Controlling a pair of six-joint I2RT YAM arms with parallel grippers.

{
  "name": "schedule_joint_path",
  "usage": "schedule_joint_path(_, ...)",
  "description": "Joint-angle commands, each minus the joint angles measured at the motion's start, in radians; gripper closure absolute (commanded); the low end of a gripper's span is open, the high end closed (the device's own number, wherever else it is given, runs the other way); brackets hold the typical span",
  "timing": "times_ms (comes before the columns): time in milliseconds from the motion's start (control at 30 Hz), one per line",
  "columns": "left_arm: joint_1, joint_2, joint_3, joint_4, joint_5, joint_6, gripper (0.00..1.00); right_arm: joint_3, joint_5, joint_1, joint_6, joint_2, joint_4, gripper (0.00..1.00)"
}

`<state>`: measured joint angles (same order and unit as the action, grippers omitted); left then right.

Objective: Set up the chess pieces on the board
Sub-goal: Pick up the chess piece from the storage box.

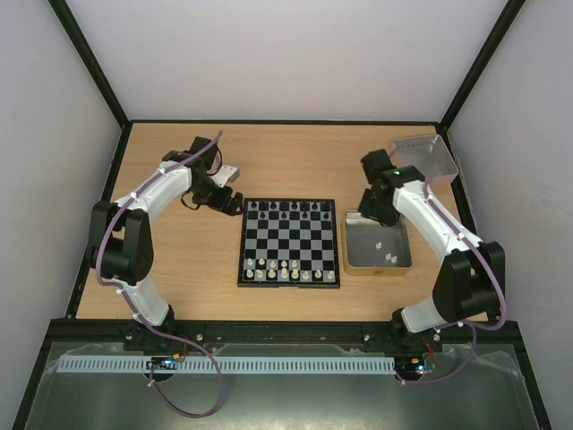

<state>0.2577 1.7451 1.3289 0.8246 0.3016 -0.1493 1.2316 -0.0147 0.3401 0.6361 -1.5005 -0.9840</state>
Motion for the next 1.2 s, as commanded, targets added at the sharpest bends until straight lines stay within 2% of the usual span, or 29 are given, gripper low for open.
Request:
schedule_joint_path(0, 0.009, 0.019, 0.026, 0.019, -0.002, -0.009, 0.01, -0.137, 0.040, -0.105, 0.004, 0.054, -0.029, 0.63)
schedule_joint_path(200, 0.028, 0.035, 0.039, 0.026, -0.006, -0.010, 0.01, -0.260, 0.168, -0.192, 0.005, 0.082, 0.064, 0.66)
schedule_joint_path(433, 0.045, 0.040, 0.040, 0.026, -0.014, -0.012, 0.01, -0.322, 0.258, -0.251, 0.005, 0.057, 0.155, 0.69)
schedule_joint_path(933, 0.049, 0.027, 0.031, 0.024, -0.021, -0.013, 0.01, -0.309, 0.246, -0.277, -0.039, -0.036, 0.193, 0.72)
schedule_joint_path(1167, 0.048, 0.027, 0.030, 0.021, -0.018, -0.012, 0.01, -0.315, 0.231, -0.285, -0.040, -0.047, 0.199, 0.77)
